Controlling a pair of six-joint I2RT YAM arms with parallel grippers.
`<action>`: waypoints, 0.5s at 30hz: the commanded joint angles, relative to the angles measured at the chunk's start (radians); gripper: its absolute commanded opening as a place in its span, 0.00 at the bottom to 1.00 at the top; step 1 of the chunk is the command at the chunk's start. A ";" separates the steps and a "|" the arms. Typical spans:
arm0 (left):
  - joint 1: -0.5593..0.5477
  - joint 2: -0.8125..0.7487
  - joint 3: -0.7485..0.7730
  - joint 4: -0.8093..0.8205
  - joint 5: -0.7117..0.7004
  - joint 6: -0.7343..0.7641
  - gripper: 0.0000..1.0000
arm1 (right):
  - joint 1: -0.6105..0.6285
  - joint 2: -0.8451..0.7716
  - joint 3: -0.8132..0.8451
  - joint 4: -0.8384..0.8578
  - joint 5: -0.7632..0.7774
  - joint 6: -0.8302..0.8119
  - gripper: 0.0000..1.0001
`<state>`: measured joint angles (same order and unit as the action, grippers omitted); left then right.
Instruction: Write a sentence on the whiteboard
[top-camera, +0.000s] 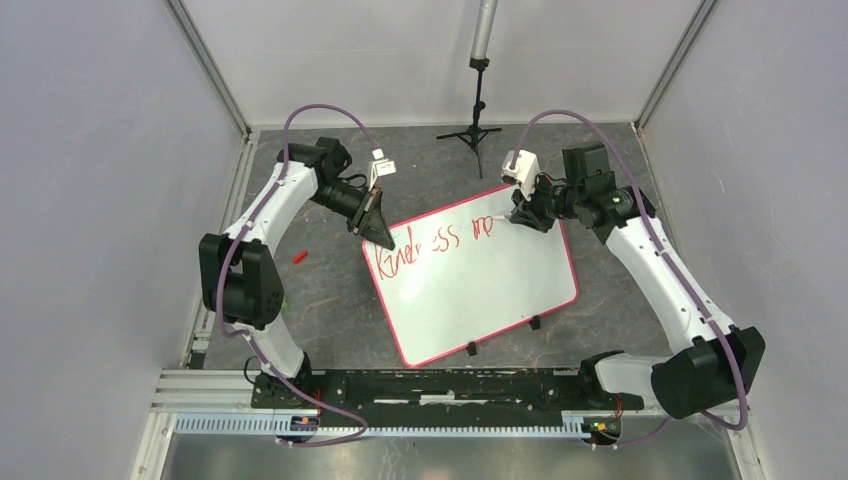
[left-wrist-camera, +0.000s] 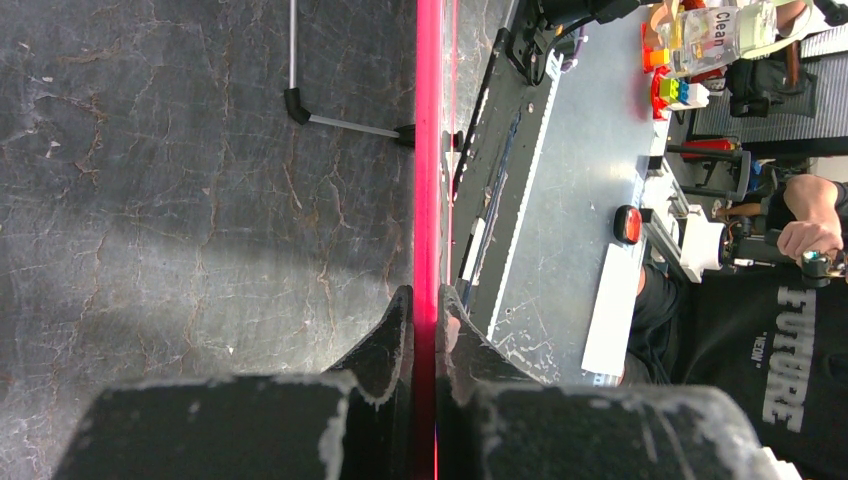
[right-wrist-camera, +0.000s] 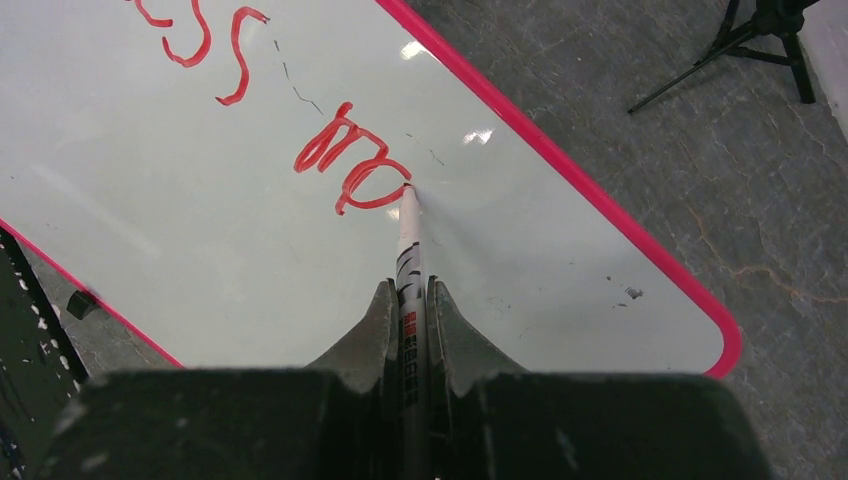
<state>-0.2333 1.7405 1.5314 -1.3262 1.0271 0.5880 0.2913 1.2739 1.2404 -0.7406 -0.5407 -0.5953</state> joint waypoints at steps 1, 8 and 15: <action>-0.020 -0.005 -0.011 0.047 -0.134 -0.005 0.02 | -0.008 0.014 0.033 0.047 0.018 0.007 0.00; -0.021 -0.004 -0.011 0.046 -0.130 -0.005 0.02 | -0.007 -0.026 -0.037 0.019 0.012 -0.016 0.00; -0.020 -0.006 -0.013 0.046 -0.127 -0.003 0.02 | -0.008 -0.054 -0.061 -0.010 0.024 -0.036 0.00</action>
<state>-0.2333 1.7405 1.5314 -1.3262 1.0271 0.5880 0.2893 1.2381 1.1900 -0.7383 -0.5411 -0.6056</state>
